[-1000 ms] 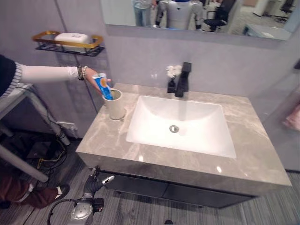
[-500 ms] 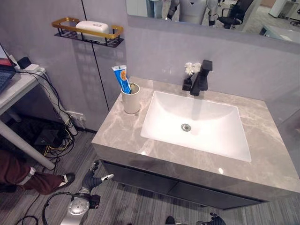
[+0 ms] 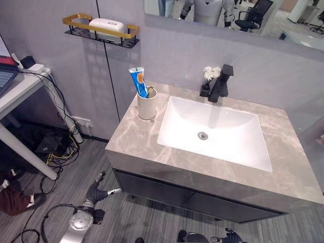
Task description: Put brush and paste in cup on sink, flatten towel.
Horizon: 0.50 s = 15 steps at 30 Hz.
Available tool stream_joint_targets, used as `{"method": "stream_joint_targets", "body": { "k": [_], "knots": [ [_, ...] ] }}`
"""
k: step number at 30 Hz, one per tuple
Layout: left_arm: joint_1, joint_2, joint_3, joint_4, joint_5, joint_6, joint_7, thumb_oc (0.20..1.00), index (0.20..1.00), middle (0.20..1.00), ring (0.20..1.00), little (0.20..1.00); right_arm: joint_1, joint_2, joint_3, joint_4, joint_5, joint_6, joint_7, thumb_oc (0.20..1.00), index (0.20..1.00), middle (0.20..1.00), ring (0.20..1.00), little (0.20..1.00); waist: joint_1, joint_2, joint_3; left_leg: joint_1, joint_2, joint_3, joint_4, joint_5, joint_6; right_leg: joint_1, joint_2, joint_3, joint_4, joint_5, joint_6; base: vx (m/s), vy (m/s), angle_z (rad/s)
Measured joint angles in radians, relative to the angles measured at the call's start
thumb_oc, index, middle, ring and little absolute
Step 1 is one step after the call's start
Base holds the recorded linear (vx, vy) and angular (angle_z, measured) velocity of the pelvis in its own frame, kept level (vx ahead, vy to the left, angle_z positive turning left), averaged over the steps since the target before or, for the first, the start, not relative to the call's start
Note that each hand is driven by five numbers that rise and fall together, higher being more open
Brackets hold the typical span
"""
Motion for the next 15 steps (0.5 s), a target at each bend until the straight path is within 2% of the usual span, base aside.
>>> {"method": "stream_joint_targets", "body": {
  "k": [1, 2, 3, 5, 7, 8, 12, 15],
  "knots": [
    [-0.006, 0.009, 0.017, 0.024, 0.016, -0.008, 0.008, 1.0, 1.0, 1.0, 1.0, 1.0, -0.002, -0.004, -0.001, 0.001, 0.015, -0.001, -0.015, 1.0, 1.0, 1.0, 1.0, 1.0, 0.005, 0.0, -0.003, -0.012, -0.009, 0.009, 0.0, -0.003, 0.003, -0.021, -0.016, -0.055, -0.072, 0.014, 0.011, 0.08, -0.042, -0.01],
    [-0.009, 0.002, 0.026, 0.035, 0.016, -0.011, 0.014, 1.0, 1.0, 1.0, 1.0, 1.0, -0.004, -0.004, -0.002, 0.004, 0.015, -0.001, -0.018, 1.0, 1.0, 1.0, 1.0, 1.0, 0.004, 0.006, -0.002, -0.012, -0.008, 0.003, 0.0, -0.004, 0.003, -0.025, -0.017, -0.059, -0.119, 0.03, 0.013, 0.13, -0.026, 0.17],
    [-0.024, -0.01, 0.03, 0.062, 0.015, -0.018, 0.017, 1.0, 1.0, 1.0, 1.0, 1.0, -0.004, -0.003, -0.001, 0.012, 0.015, -0.002, -0.017, 1.0, 1.0, 1.0, 1.0, 1.0, -0.005, 0.016, 0.005, -0.015, -0.007, -0.019, 0.001, -0.002, 0.005, -0.014, -0.013, -0.044, -0.194, 0.069, 0.031, 0.1, 0.001, 0.43],
    [-0.017, -0.015, 0.029, 0.066, 0.015, -0.021, 0.018, 1.0, 1.0, 1.0, 1.0, 1.0, 0.003, 0.002, -0.003, 0.024, 0.018, -0.002, -0.017, 1.0, 1.0, 1.0, 1.0, 1.0, -0.014, 0.016, 0.007, -0.003, -0.011, -0.051, 0.005, 0.002, 0.009, 0.008, -0.013, 0.001, -0.265, 0.129, 0.031, 0.09, -0.001, 0.46],
    [-0.01, -0.015, 0.029, 0.065, 0.015, -0.024, 0.017, 1.0, 1.0, 1.0, 1.0, 1.0, 0.023, 0.007, -0.029, 0.03, 0.053, -0.002, -0.016, 1.0, 1.0, 1.0, 1.0, 1.0, -0.019, 0.005, 0.002, 0.023, -0.02, -0.077, 0.005, 0.0, -0.013, 0.053, -0.014, 0.013, -0.302, 0.166, 0.024, 0.09, -0.026, 0.47],
    [0.015, -0.024, 0.032, 0.057, 0.015, -0.025, 0.017, 1.0, 1.0, 1.0, 1.0, 1.0, 0.036, 0.007, -0.059, 0.054, 0.088, -0.002, -0.015, 1.0, 1.0, 1.0, 1.0, 1.0, -0.013, -0.002, -0.008, 0.053, -0.028, -0.094, 0.003, -0.019, -0.042, 0.102, -0.01, 0.034, -0.32, 0.223, -0.048, 0.09, -0.041, 0.36],
    [0.072, -0.027, 0.041, -0.018, 0.014, -0.031, 0.005, 1.0, 1.0, 1.0, 1.0, 1.0, 0.024, -0.03, -0.082, 0.049, 0.092, -0.002, -0.014, 1.0, 1.0, 1.0, 1.0, 1.0, 0.007, 0.055, -0.011, 0.056, 0.01, -0.09, 0.0, -0.037, -0.073, 0.126, 0.029, 0.024, -0.36, 0.224, -0.061, 0.09, -0.031, 0.01],
    [0.156, -0.015, 0.117, -0.195, -0.062, -0.04, -0.037, 1.0, 1.0, 1.0, 1.0, 1.0, 0.035, -0.061, -0.087, 0.035, 0.08, 0.0, -0.013, 1.0, 1.0, 1.0, 1.0, 1.0, 0.018, 0.078, -0.018, 0.056, 0.029, -0.109, 0.0, -0.043, -0.088, 0.14, 0.045, -0.001, -0.372, 0.215, -0.071, 0.08, -0.057, 0.15]
  ]
}}
